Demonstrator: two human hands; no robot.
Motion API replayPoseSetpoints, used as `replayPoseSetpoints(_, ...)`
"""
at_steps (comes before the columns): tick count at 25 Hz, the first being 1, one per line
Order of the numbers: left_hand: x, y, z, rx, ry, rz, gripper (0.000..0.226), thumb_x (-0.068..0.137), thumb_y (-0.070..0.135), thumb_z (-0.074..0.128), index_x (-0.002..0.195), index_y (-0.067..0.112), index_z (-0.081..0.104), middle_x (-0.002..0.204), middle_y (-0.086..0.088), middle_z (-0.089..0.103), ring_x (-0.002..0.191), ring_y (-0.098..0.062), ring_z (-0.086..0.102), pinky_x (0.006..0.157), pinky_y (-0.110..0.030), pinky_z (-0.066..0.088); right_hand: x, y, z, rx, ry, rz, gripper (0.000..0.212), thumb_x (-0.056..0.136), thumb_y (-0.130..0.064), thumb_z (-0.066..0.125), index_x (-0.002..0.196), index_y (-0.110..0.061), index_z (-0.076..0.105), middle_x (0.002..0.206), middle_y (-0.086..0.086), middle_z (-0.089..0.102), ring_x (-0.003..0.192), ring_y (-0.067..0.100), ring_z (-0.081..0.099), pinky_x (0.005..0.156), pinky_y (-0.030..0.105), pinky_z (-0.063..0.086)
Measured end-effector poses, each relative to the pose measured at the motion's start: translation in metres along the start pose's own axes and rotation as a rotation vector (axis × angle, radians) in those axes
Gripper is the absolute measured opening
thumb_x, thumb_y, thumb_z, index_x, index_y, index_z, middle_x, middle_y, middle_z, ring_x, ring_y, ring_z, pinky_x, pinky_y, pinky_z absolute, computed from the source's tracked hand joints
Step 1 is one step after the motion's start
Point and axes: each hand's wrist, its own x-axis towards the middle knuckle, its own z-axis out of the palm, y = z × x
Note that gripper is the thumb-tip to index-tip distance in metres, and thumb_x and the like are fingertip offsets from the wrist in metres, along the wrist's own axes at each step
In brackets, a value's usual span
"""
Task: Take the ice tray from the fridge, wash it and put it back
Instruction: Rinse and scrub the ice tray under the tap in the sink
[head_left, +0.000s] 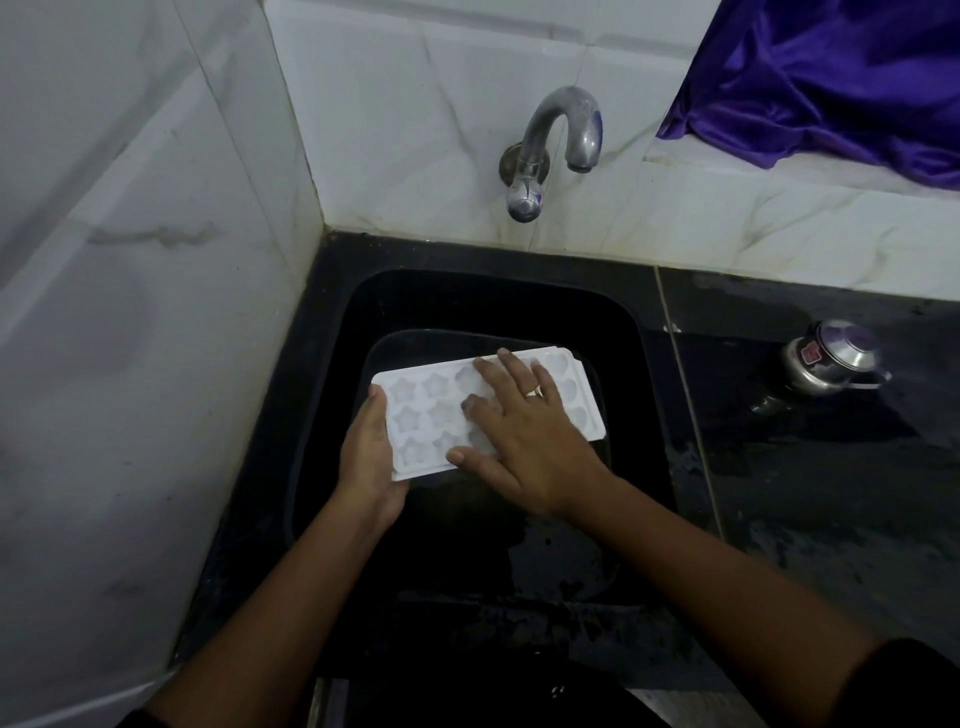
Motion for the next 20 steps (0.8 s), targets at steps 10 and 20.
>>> replayPoseSetpoints(10,0.002,-0.001,-0.005,0.01,-0.014,-0.001,0.059,0.112,0.053,0.034,0.128,0.009,0.069,0.118,-0.016,0.079,0.102,-0.032,0.079,0.082,-0.047,0.06,-0.006,0.012,-0.003,-0.055,0.01,-0.054,0.067,0.102,-0.072,0.023,0.136,-0.027,0.06,0.166,0.014,0.03,0.158,0.037,0.013,0.125,0.063,0.008)
replayPoseSetpoints(20,0.009,0.003,-0.008,0.001,-0.006,-0.006,0.059,0.111,0.054,0.035,0.128,0.008,0.069,0.115,-0.016,0.08,0.101,-0.033,0.079,0.084,-0.048,0.06,-0.003,0.02,-0.006,-0.051,-0.002,-0.056,0.067,0.102,-0.072,0.021,0.142,-0.032,0.057,0.167,0.014,0.028,0.159,0.038,0.011,0.125,0.064,0.007)
